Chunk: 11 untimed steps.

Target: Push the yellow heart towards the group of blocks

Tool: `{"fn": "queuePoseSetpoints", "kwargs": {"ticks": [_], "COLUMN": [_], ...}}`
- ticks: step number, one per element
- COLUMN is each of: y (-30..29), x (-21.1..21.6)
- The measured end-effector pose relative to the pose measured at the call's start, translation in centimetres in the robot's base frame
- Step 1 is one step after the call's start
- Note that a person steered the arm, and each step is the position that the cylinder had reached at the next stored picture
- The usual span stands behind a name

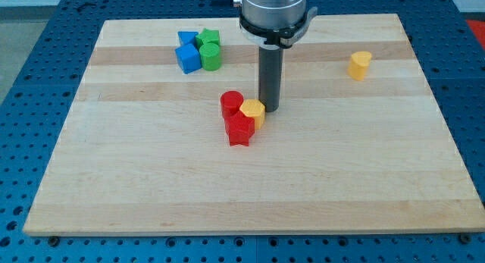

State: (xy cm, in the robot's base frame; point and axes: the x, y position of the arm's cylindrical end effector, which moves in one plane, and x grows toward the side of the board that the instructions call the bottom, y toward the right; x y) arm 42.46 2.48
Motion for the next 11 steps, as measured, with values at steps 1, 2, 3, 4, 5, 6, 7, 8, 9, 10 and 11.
{"fn": "queuePoseSetpoints", "kwargs": {"ticks": [1, 2, 3, 4, 5, 6, 7, 8, 9, 10, 11], "y": [5.7, 13.9, 20.0, 21.6, 19.3, 17.0, 15.6, 15.6, 14.6, 13.2, 11.0], "x": [0.0, 0.0, -1.9, -9.1, -11.7, -9.0, -6.2, -4.3, -2.4, -1.8, -1.8]}}
